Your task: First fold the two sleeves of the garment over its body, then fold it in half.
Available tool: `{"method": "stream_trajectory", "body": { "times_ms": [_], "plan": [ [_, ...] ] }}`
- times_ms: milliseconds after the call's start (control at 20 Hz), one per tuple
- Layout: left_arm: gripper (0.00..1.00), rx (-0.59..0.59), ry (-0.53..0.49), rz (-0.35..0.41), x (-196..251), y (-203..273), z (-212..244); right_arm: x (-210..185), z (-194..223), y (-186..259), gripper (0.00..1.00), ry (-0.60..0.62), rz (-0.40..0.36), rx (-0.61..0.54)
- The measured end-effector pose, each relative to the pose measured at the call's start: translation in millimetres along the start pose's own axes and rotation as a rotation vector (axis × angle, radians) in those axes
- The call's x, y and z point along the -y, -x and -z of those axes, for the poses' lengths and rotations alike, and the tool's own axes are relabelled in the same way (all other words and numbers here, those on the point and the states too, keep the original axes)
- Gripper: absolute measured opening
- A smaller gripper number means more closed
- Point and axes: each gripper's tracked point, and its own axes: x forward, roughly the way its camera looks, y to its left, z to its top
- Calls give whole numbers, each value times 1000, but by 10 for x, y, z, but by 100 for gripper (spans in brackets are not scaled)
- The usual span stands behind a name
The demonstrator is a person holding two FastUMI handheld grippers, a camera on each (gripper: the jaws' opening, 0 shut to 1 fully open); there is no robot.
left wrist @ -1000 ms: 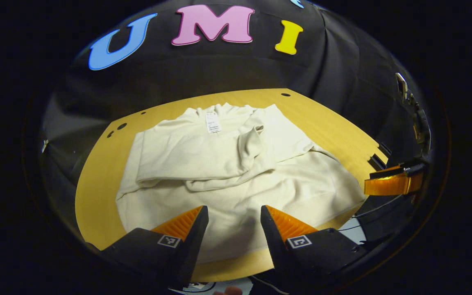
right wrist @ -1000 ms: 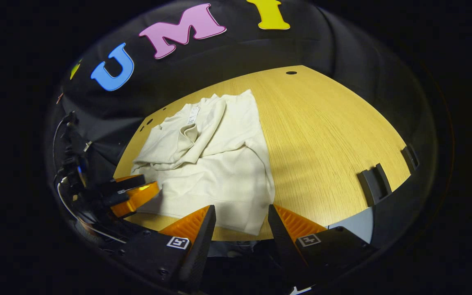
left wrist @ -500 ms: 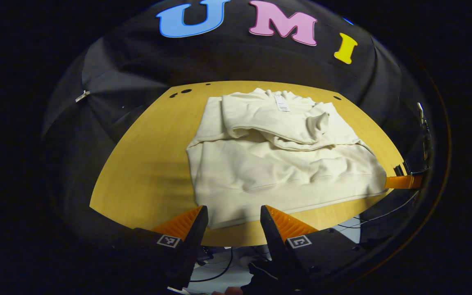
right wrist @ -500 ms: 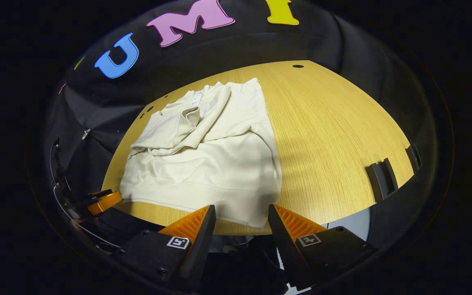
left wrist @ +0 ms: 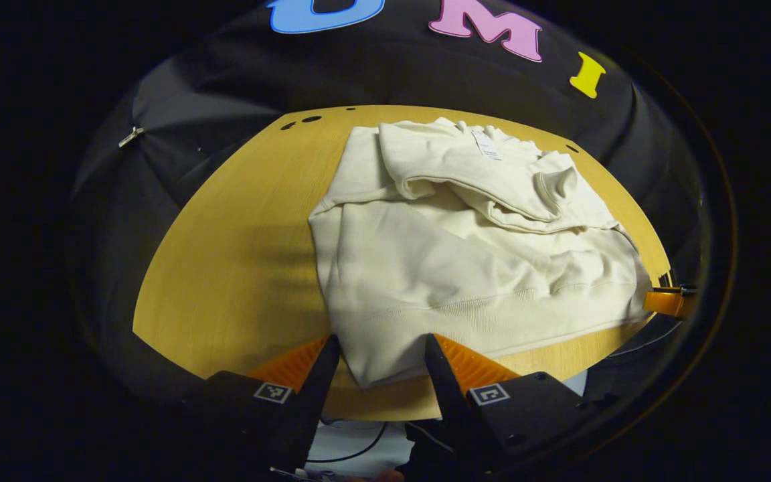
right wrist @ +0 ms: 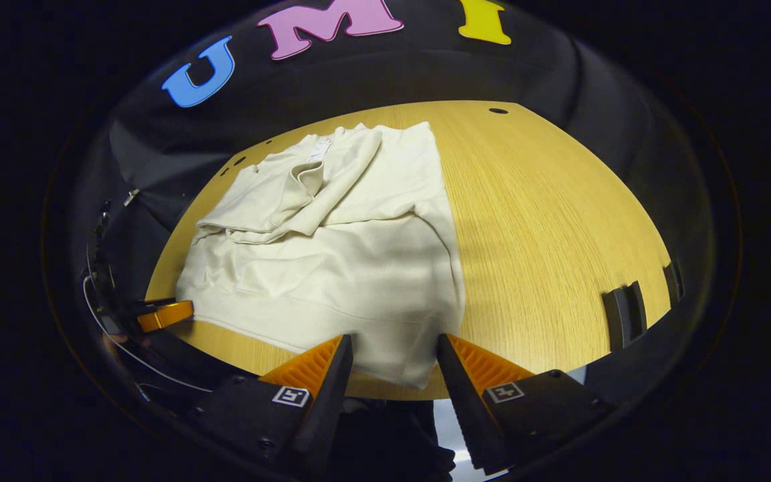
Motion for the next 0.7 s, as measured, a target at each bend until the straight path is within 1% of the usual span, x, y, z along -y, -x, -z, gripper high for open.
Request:
{"method": "stream_trajectory", "body": {
  "times_ms": [50,100,150,200,250,300,350,400,450,500,550,600,650,700],
  "plan": [
    [81,-23,1,2,15,-35,55,-9,29,-45,79,17,6,-13],
    [81,-12,17,2,23,-36,19,-11,70,-85,78,30,14,-30],
    [79,-21,26,-2,20,-56,32,-10,127,-121,78,44,27,-58],
    [84,-5,26,-5,23,-36,-3,12,79,-137,92,72,52,-34],
    [85,-5,19,-6,32,-49,45,29,94,-170,79,112,76,-41],
    [85,16,6,-4,44,-54,36,3,58,-183,75,153,78,-14],
    [84,25,-23,23,107,-43,56,-34,51,-192,75,168,72,-6],
    [75,35,-80,78,213,-41,63,-112,44,-209,72,166,51,19],
    [53,40,-119,109,322,-32,85,-150,45,-248,68,165,35,25],
    [32,16,-108,100,288,-23,75,-148,36,-210,29,160,25,27],
    [11,-23,-71,103,309,-15,77,-180,78,-220,18,124,10,11],
    [7,-58,-22,121,345,16,94,-222,138,-165,8,87,-19,-6],
    [7,-77,23,137,349,55,101,-201,140,-105,8,56,-32,-21],
    [6,-87,51,138,303,99,111,-192,134,-42,6,40,-42,-27]
  ]
}}
